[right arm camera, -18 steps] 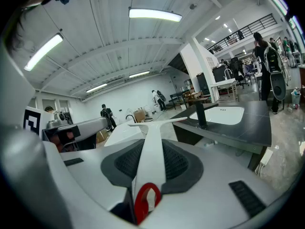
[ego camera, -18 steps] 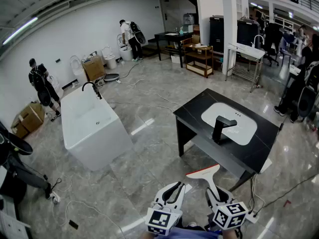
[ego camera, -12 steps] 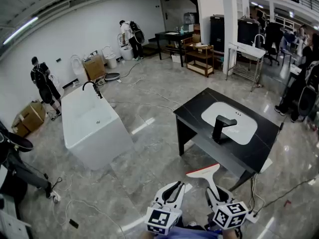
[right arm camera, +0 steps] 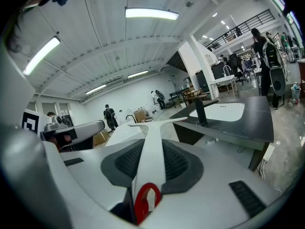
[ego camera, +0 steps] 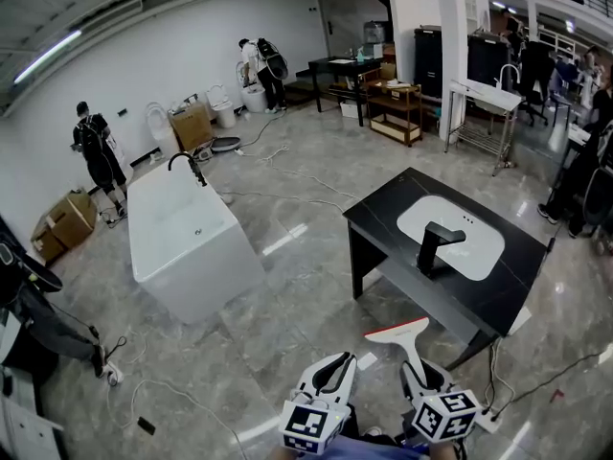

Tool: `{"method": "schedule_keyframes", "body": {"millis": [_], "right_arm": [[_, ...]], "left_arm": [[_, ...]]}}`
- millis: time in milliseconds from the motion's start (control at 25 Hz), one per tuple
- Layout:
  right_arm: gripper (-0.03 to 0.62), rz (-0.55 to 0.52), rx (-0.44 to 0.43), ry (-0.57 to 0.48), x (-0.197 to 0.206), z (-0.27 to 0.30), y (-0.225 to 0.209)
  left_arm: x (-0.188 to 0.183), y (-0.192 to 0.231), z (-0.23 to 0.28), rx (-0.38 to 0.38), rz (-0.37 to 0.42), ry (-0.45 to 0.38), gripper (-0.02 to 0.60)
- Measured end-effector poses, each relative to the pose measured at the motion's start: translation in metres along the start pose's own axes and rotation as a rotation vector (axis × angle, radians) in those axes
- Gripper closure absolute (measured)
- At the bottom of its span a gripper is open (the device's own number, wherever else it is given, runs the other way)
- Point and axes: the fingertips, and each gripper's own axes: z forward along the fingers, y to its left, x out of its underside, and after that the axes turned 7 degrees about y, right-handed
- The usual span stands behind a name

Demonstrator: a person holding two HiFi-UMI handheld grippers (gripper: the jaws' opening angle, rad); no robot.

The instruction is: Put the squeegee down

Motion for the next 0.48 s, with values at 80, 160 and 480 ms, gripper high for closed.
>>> {"method": "schedule_keyframes", "body": {"millis": [80,160,480], "right_arm": [[0.480,0.005,-0.003,0.009,0.001,0.004,0.000],[0.480,0.011,-0.004,0.018,0.001,0.009,0.000],[0.480,0.057,0.023,0.047,-0.012,0.053,-0.011]], "left_arm": [[0.003,0.003,0.003,-0.003,-0.003,0.015,0.542],[0.006,0.012,0.006,-0.019,-0.011,0.026,0.543],[0.013,0.046,0.042,0.014,-0.021,0.077,0.543]]}}
